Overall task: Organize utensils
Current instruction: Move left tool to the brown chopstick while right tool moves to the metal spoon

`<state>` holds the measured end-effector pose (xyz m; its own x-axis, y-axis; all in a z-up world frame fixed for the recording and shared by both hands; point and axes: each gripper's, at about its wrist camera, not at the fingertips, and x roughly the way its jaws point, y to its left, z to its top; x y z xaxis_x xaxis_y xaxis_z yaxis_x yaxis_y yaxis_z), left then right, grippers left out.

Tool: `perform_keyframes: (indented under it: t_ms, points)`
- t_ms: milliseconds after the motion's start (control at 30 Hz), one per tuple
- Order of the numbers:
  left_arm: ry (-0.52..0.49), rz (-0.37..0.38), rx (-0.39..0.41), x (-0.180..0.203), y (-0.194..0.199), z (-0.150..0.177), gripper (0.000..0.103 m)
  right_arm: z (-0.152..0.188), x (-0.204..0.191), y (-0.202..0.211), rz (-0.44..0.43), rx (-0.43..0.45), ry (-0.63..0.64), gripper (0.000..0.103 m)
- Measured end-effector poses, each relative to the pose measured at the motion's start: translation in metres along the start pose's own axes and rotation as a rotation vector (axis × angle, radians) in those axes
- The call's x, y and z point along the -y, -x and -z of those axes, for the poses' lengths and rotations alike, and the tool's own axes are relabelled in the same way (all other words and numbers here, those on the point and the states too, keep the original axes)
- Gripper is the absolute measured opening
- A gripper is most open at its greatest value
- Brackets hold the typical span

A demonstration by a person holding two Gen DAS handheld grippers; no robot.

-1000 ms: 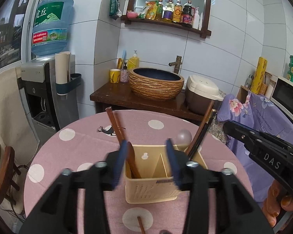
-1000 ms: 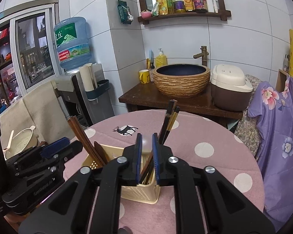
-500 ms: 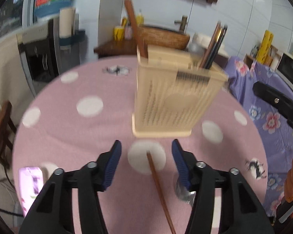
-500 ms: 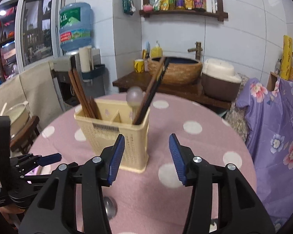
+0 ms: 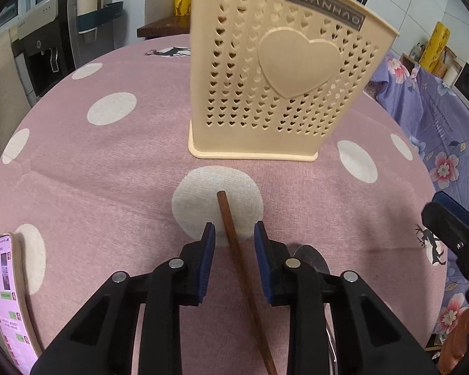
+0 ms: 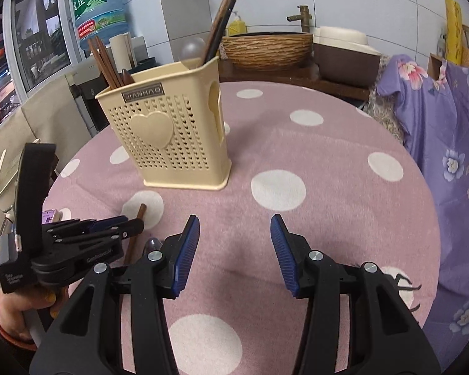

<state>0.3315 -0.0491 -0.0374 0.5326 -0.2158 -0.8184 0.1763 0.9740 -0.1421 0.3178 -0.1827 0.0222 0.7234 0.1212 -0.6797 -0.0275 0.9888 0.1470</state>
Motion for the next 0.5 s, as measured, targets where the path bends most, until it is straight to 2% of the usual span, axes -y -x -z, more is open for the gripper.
perform_keyframes:
  t_ms: [133, 200, 500]
  points:
    - [-0.016, -0.028, 0.005, 0.002, -0.004, -0.002, 0.019, 0.006, -0.002, 0.001, -0.001, -0.012, 0.008, 0.048]
    - [-0.02, -0.037, 0.005, 0.0, -0.006, -0.003, 0.011, 0.007, -0.007, 0.001, -0.004, -0.016, 0.017, 0.048]
    - [-0.019, -0.05, 0.024, -0.02, 0.006, 0.012, 0.01, 0.023, -0.038, -0.012, -0.088, -0.111, 0.09, 0.049]
